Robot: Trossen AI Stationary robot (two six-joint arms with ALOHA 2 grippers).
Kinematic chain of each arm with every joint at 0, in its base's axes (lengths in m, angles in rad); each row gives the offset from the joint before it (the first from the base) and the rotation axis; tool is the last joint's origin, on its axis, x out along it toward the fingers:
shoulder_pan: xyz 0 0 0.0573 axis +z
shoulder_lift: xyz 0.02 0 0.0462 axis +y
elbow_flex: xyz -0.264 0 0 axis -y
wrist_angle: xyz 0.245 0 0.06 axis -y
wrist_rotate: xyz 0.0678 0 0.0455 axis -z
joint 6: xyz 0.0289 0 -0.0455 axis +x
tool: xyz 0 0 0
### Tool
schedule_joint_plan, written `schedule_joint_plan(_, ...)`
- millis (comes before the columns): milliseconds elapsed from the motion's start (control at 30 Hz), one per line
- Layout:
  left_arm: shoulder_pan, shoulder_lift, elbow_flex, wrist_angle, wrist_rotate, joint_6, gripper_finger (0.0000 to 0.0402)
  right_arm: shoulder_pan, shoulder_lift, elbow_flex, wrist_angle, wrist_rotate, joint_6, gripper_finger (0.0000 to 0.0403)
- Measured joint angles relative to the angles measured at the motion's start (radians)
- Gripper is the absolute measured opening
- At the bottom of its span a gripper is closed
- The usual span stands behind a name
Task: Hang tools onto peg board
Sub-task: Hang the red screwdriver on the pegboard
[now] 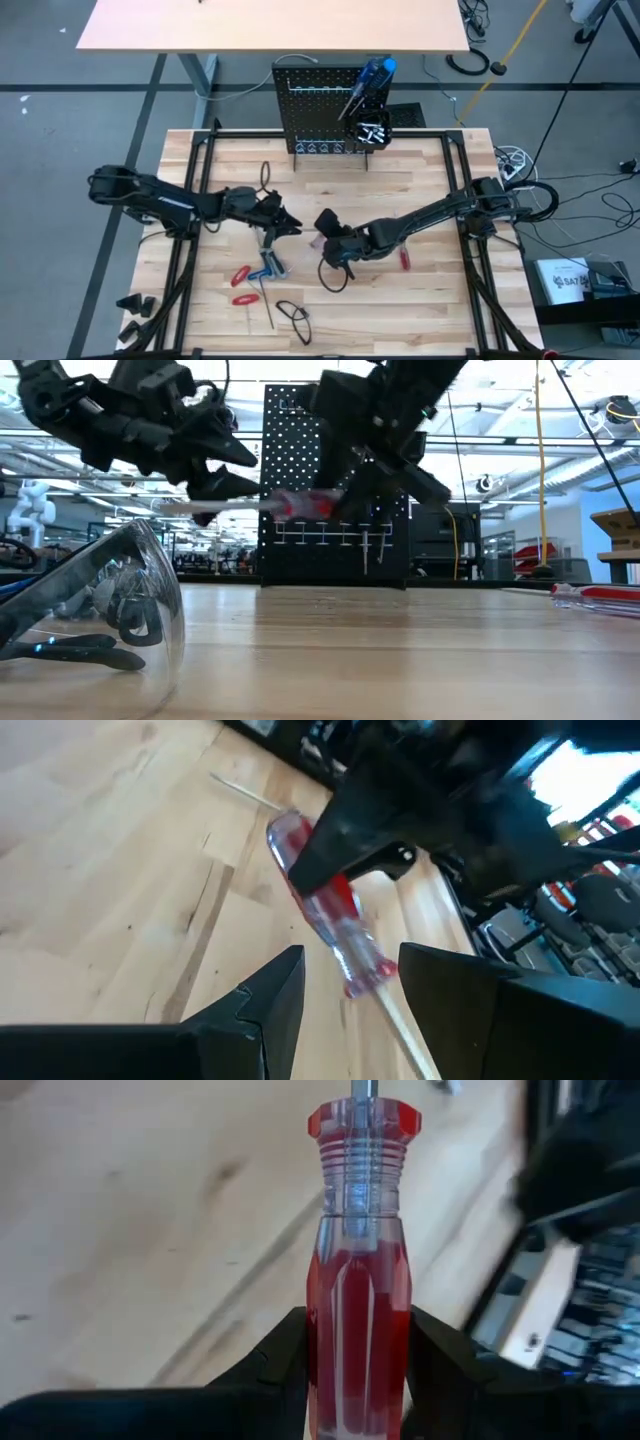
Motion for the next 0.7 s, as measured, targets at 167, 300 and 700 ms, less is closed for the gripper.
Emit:
schedule_joint_plan(167,0.0,0.086,0.035,0.006,0.1,0.009,0.0171,-0.008,-0.001,0.05,0.002,0.002,-0.057,0.0119)
schedule_joint_plan(300,0.0,0.13,0.049,0.008,0.14,0.026,0.0171,-0.022,-0.002,0.052,-0.015,0.02,-0.066,0.0119)
schedule_joint_plan(700,-0.002,0.211,0.093,0.006,0.168,0.09,0.017,-0.052,-0.003,0.053,-0.04,0.05,-0.065,0.0119)
